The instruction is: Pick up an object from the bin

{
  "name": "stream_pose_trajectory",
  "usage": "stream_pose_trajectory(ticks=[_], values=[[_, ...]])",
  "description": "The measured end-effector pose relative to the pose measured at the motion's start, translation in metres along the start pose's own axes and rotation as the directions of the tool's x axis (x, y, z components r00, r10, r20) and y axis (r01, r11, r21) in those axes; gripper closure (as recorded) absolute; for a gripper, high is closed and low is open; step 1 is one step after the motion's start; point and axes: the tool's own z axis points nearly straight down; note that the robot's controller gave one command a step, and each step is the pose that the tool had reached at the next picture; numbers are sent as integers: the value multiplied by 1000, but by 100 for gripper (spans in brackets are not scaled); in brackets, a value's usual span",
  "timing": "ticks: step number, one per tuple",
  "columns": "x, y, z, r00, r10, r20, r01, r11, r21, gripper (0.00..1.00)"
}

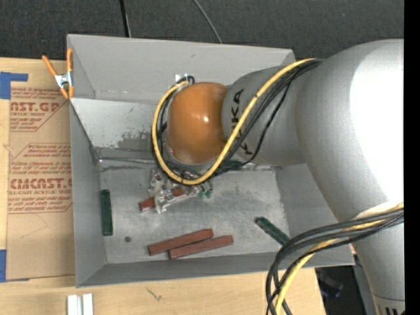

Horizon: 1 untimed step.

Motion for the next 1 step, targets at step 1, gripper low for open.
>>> stream_pose_trajectory(ticks=[1], values=[[-2, 44, -111, 1000, -3, -17, 3, 1000, 0, 100]])
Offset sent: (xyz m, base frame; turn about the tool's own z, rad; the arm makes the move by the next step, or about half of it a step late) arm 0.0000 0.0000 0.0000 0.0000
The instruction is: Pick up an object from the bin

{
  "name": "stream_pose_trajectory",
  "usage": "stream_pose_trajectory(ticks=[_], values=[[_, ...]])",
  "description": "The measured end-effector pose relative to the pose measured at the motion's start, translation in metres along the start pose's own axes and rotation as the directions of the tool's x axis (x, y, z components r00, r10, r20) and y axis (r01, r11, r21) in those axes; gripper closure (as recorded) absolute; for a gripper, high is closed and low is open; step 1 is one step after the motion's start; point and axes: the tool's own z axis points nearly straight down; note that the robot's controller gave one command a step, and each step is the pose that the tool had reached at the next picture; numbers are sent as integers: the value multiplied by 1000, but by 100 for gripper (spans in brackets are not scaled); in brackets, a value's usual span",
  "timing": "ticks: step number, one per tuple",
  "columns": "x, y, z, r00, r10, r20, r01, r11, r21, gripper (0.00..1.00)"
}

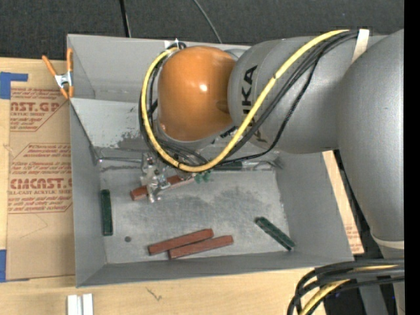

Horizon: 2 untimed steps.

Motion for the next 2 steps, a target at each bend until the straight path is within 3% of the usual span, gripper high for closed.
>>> stream_pose_trajectory(ticks=[1, 2], values=[[0, 0, 0, 1000, 0, 0, 0, 1000, 0, 100], [-13, 2, -54, 999, -50, 1, 50, 999, 0, 100]])
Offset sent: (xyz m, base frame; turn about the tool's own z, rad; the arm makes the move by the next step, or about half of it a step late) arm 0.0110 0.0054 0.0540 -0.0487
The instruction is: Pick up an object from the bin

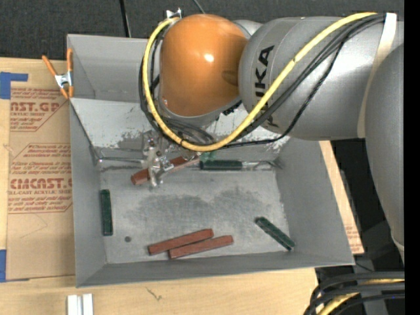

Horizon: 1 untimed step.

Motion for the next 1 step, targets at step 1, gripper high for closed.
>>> stream_pose_trajectory(ticks=[1], values=[[0, 0, 0, 1000, 0, 0, 0, 1000, 0, 100]])
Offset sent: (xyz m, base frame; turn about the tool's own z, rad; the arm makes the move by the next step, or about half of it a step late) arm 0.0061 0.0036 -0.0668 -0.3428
